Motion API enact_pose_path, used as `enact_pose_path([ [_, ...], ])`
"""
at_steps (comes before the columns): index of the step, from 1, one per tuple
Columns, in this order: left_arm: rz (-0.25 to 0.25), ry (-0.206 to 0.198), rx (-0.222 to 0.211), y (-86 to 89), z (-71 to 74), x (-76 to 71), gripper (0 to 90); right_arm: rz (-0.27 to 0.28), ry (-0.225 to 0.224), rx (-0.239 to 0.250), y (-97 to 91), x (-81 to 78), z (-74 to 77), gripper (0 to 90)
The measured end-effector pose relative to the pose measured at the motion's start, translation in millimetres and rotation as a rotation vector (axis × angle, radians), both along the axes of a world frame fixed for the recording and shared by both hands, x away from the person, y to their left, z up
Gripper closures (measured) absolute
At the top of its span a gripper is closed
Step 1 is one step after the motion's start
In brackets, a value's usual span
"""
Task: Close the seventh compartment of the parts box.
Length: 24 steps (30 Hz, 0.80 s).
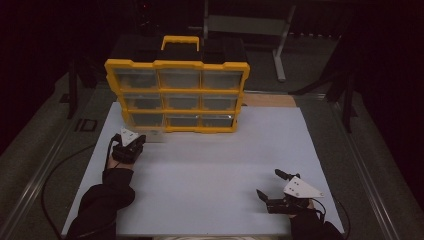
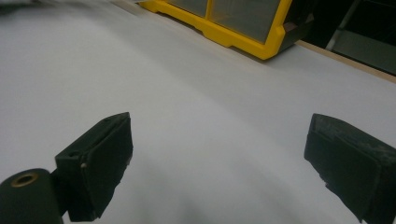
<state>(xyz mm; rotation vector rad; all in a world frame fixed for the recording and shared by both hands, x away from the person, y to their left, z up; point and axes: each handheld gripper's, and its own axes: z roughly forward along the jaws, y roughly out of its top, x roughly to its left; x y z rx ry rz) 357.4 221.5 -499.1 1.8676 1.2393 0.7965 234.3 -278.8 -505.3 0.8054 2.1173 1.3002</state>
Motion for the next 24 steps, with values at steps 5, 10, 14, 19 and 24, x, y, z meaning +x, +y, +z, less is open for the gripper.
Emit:
enact_pose_path([
  [5, 0.002, -0.001, -0.004, 0.0, 0.4, 2.2, 89.8, 0.000, -0.001, -0.001, 0.0, -0.2, 0.1, 8.3],
  [10, 0.002, -0.006, -0.005, -0.2, -0.2, 3.9, 89.8, 0.000, -0.002, -0.001, 0.0, -0.1, 0.1, 8.3],
  [14, 0.001, -0.009, -0.006, -0.6, -0.3, 5.6, 89.8, -0.001, 0.000, 0.000, 0.0, -0.1, 0.0, 8.2],
  [19, -0.001, -0.009, -0.007, -1.1, -0.6, 8.4, 89.8, -0.001, 0.000, -0.002, 0.2, 0.0, -0.1, 8.3],
  [24, -0.004, -0.009, -0.018, -0.2, -1.2, 10.6, 89.8, -0.002, 0.002, -0.005, 0.4, 0.0, -0.2, 8.3],
])
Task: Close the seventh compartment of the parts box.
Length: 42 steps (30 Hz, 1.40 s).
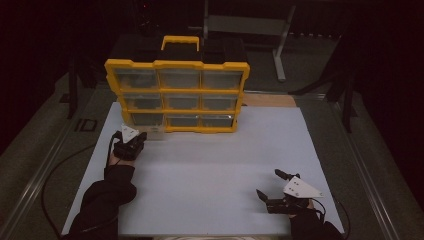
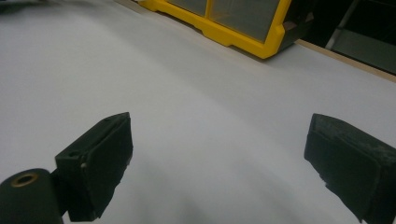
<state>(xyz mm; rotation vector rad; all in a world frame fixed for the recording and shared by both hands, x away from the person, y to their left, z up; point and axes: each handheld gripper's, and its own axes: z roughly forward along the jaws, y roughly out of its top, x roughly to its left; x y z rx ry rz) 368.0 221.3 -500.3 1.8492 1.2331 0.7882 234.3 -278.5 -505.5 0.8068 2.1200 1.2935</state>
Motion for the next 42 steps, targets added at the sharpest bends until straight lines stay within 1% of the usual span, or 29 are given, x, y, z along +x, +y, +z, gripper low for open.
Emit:
enact_pose_path([
  [12, -0.005, 0.002, 0.021, -0.4, 0.7, 8.3, 89.8, -0.002, -0.002, 0.002, -0.3, -0.1, 0.3, 8.3],
  [15, -0.007, 0.005, 0.014, -0.4, 1.4, 10.8, 89.8, -0.002, -0.002, 0.002, -0.3, -0.1, 0.3, 8.3],
  [18, -0.010, 0.006, 0.024, -0.2, 2.4, 13.1, 89.8, -0.002, -0.001, 0.003, -0.3, 0.0, 0.2, 8.3],
  [21, -0.017, 0.006, 0.017, 0.5, 3.7, 15.5, 89.8, -0.002, -0.003, 0.001, -0.5, -0.2, 0.5, 8.3],
  [27, -0.016, -0.002, 0.013, 1.8, 5.0, 19.9, 89.8, -0.003, -0.001, 0.000, -0.3, -0.1, 0.3, 8.2],
  [33, -0.016, 0.005, 0.042, -0.5, 5.9, 24.5, 89.8, -0.004, 0.000, 0.003, -0.5, 0.1, 0.2, 8.3],
  [42, -0.008, 0.017, 0.051, -2.5, 5.5, 31.1, 89.7, -0.003, 0.000, 0.005, -0.6, 0.0, 0.3, 8.3],
])
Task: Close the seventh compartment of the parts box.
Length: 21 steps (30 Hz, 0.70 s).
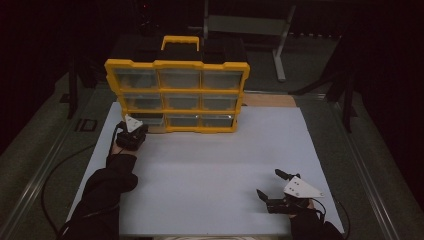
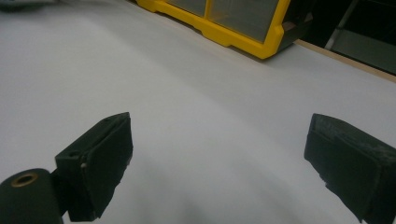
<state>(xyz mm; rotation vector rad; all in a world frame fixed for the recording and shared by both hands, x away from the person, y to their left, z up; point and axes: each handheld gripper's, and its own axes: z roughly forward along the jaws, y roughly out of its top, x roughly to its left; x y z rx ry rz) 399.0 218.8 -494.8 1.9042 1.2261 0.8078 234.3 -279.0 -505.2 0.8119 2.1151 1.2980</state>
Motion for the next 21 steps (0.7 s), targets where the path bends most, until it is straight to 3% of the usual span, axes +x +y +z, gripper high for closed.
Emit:
enact_pose_path([
  [21, 0.007, 0.002, -0.008, -1.8, -2.5, 13.3, 89.8, -0.002, -0.004, -0.003, -0.9, 0.1, 0.1, 8.3],
])
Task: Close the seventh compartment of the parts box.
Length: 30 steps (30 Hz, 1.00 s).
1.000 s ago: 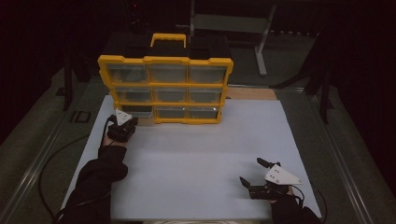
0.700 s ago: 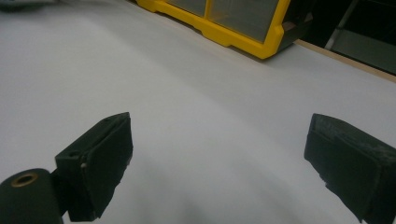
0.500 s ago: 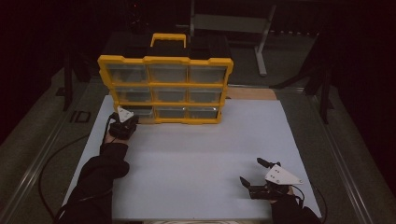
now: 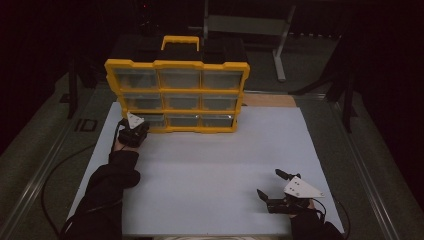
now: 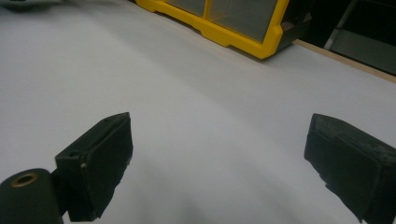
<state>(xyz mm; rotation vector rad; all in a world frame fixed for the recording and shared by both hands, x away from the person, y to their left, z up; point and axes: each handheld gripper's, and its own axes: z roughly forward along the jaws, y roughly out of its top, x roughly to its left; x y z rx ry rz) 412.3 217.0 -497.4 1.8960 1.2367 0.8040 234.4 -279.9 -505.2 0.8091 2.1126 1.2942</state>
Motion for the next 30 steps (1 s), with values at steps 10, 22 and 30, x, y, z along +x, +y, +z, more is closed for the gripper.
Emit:
enact_pose_path([
  [10, 0.012, -0.012, 0.006, -1.4, -1.4, 4.7, 89.7, 0.001, 0.003, 0.000, 0.3, 0.2, -0.5, 8.2],
  [22, 0.018, -0.020, 0.007, -1.4, -2.7, 8.9, 89.7, 0.001, 0.004, 0.000, 0.3, 0.1, -0.5, 8.3],
  [30, 0.023, -0.020, 0.015, -1.5, -3.1, 11.5, 89.7, 0.001, 0.003, -0.002, 0.1, 0.2, -0.6, 8.3],
])
